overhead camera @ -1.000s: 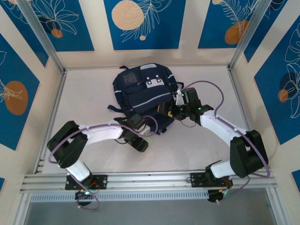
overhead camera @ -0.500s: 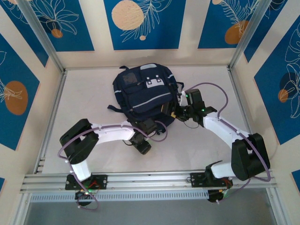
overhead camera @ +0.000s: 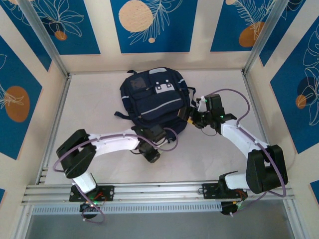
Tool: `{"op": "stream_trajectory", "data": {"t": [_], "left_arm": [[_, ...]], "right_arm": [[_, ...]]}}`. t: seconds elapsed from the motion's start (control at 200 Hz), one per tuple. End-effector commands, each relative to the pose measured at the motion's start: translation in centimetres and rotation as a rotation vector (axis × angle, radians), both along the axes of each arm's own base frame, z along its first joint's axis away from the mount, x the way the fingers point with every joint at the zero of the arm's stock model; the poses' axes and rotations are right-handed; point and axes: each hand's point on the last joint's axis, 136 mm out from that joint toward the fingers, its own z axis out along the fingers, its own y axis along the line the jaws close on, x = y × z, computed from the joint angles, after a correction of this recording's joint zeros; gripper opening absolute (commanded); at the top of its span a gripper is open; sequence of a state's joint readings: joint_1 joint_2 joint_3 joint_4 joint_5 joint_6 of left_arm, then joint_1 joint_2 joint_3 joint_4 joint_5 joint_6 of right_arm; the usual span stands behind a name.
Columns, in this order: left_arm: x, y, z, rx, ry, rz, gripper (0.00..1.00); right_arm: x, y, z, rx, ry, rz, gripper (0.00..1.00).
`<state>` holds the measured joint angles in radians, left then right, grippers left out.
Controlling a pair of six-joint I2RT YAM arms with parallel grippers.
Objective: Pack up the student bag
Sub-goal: Pick up the loose stationery from the center of the table, then pass the loose stationery.
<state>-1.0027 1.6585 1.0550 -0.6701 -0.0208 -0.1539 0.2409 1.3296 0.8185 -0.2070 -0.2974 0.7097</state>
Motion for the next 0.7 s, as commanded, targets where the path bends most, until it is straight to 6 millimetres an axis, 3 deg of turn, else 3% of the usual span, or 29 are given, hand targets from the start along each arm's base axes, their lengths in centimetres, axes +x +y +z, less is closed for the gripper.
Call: {"op": "stream_trajectory", "data": {"t": [0.0, 0.28, 0.485, 0.695], "left_arm": [[0.5, -1.8, 3.7, -0.117, -0.029, -0.021, 0.46], [3.4, -3.3, 6.6, -0.237, -0.09, 0.047, 0.44], [6.0, -4.5, 8.4, -0.354, -0.128, 0.113, 0.44], [6.5, -5.9, 9.5, -0.431, -0.134, 0.112, 0.43]], "right_arm": [[-0.7, 0.2, 1.8, 0.055, -0.016, 0.045, 0.77], [-2.5, 2.5, 3.2, 0.191, 0.016, 0.198, 0.76], [-3.9, 4.3, 2.0, 0.251, 0.078, 0.284, 0.73], [-4.1, 6.2, 0.6, 0.263, 0.113, 0.331, 0.7]]}}
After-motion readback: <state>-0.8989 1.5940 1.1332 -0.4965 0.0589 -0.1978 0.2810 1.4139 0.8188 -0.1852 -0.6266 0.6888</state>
